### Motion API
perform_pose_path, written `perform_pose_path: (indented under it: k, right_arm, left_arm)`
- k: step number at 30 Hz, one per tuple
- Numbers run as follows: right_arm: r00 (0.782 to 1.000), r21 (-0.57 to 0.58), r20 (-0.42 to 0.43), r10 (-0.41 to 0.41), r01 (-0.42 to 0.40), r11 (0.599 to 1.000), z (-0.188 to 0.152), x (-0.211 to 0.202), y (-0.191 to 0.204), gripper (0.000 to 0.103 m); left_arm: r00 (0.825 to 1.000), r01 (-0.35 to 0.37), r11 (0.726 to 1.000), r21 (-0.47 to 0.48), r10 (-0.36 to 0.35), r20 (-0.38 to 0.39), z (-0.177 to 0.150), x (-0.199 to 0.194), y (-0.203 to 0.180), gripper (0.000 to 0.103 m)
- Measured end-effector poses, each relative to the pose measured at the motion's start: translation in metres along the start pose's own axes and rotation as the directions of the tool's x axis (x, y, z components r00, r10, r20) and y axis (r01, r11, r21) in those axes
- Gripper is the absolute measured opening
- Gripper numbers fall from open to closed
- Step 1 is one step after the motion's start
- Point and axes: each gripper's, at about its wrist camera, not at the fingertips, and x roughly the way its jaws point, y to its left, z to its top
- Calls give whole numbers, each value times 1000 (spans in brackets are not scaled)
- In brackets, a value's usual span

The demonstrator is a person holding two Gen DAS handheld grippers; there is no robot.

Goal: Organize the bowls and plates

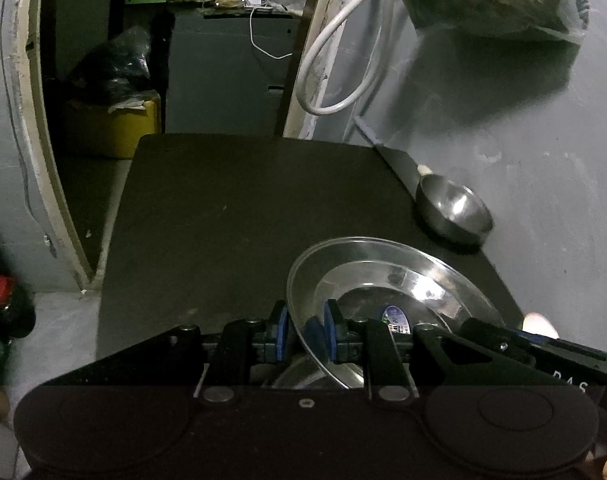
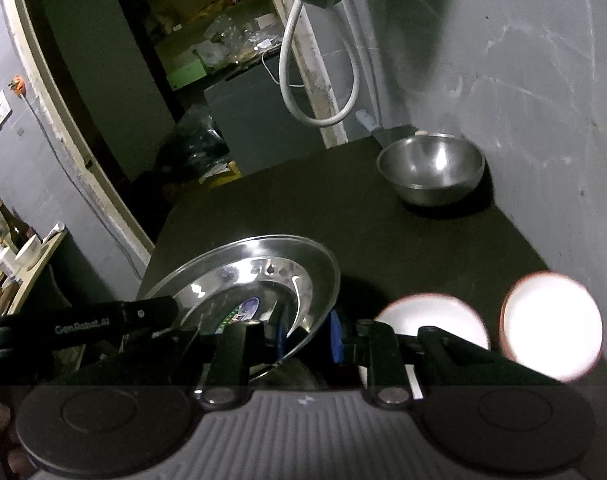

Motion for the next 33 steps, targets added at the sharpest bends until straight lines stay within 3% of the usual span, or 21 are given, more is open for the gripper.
perform_pose_path:
  k: [15, 33]
  right_arm:
    - [999, -17, -19, -48, 47, 999, -64, -36, 24, 26]
    - [995, -75, 22, -92, 94, 993, -84, -37, 31, 29]
  left_arm:
    - [999, -32, 994, 109, 34, -16, -55, -25, 6, 24]
    - [996, -81, 977, 195, 84, -6, -73, -20, -7, 27]
